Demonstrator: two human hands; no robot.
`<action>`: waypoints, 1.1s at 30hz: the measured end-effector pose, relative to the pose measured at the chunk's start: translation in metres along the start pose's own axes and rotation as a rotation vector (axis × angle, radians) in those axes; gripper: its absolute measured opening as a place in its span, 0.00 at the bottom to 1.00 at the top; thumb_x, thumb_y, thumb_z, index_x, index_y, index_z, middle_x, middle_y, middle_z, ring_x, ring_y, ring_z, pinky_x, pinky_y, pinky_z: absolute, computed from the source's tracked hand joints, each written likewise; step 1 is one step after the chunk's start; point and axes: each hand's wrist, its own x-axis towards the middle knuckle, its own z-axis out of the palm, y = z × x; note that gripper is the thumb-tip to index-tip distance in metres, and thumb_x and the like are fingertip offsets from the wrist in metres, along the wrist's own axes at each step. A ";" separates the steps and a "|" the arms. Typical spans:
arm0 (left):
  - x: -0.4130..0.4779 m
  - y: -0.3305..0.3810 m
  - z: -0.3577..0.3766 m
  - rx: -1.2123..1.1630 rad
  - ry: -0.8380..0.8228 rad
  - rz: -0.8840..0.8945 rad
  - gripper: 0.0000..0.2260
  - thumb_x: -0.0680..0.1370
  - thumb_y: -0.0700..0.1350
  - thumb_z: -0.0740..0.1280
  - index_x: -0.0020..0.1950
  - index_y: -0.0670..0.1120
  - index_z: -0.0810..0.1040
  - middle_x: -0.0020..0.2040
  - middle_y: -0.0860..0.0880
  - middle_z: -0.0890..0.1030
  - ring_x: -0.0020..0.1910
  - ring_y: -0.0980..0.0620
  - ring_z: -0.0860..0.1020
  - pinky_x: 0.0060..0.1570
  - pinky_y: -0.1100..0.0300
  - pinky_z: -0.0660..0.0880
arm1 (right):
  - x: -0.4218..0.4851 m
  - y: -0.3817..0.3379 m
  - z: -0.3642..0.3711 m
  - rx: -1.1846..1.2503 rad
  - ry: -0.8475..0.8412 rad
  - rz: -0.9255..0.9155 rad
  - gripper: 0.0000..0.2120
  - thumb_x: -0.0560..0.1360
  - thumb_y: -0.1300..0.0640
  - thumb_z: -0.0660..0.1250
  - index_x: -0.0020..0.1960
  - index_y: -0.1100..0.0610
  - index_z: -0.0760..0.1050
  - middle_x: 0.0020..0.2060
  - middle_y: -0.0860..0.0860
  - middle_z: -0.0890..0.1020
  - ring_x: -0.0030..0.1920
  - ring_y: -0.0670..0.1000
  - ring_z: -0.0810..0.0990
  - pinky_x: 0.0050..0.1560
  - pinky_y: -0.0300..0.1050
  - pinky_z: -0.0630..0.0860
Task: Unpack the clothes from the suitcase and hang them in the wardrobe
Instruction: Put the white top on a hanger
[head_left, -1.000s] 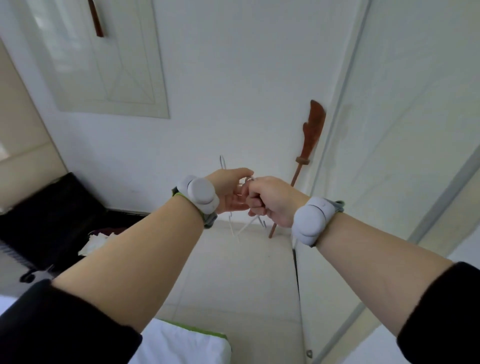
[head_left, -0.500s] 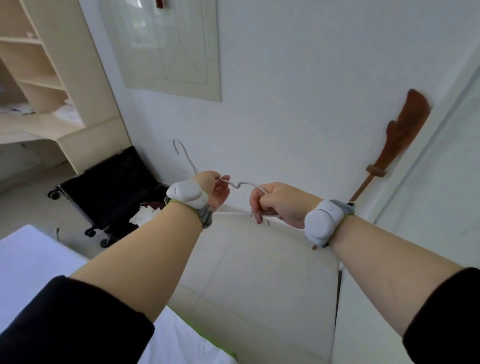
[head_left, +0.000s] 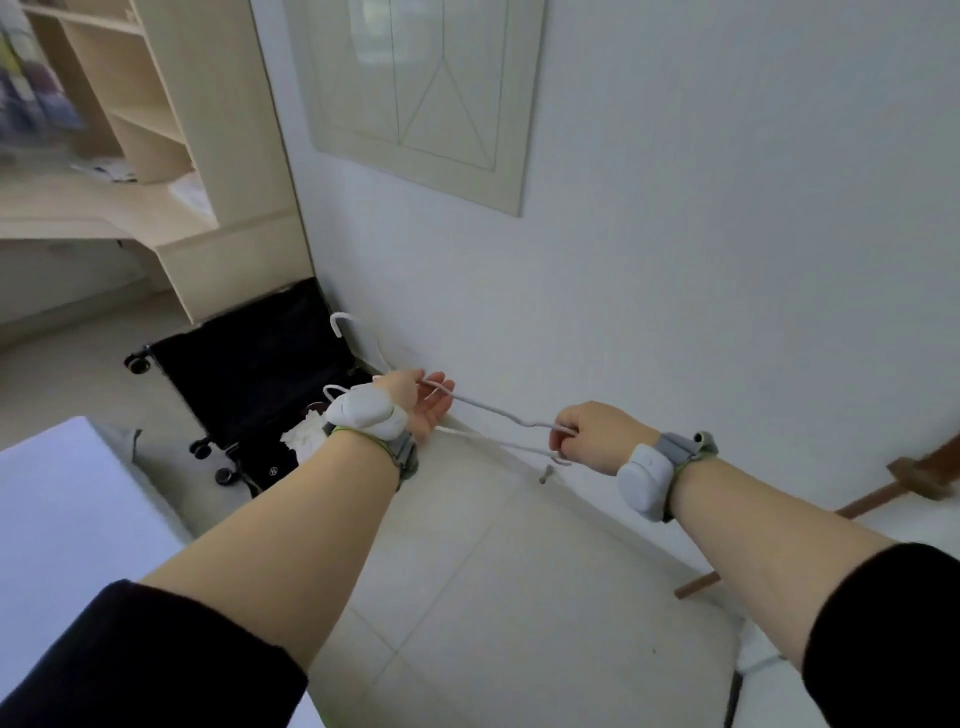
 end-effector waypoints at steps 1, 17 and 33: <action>0.008 0.003 0.007 -0.010 0.007 0.003 0.17 0.83 0.42 0.53 0.36 0.39 0.71 0.21 0.47 0.76 0.35 0.52 0.74 0.34 0.62 0.76 | 0.018 0.000 -0.003 -0.027 0.008 -0.007 0.10 0.76 0.63 0.61 0.53 0.58 0.79 0.48 0.53 0.80 0.47 0.51 0.77 0.42 0.38 0.70; 0.171 0.016 0.099 0.151 0.308 0.037 0.07 0.77 0.40 0.64 0.39 0.45 0.75 0.37 0.46 0.77 0.38 0.50 0.77 0.39 0.59 0.72 | 0.278 -0.010 -0.033 0.178 -0.216 -0.389 0.20 0.75 0.57 0.61 0.66 0.54 0.67 0.52 0.54 0.79 0.47 0.54 0.78 0.46 0.44 0.73; 0.346 0.159 -0.016 0.230 0.316 -0.020 0.06 0.77 0.45 0.66 0.50 0.44 0.79 0.41 0.50 0.79 0.40 0.53 0.76 0.44 0.60 0.71 | 0.524 -0.105 0.005 0.035 -0.228 -0.422 0.17 0.78 0.46 0.61 0.43 0.57 0.80 0.32 0.51 0.78 0.37 0.53 0.76 0.34 0.44 0.69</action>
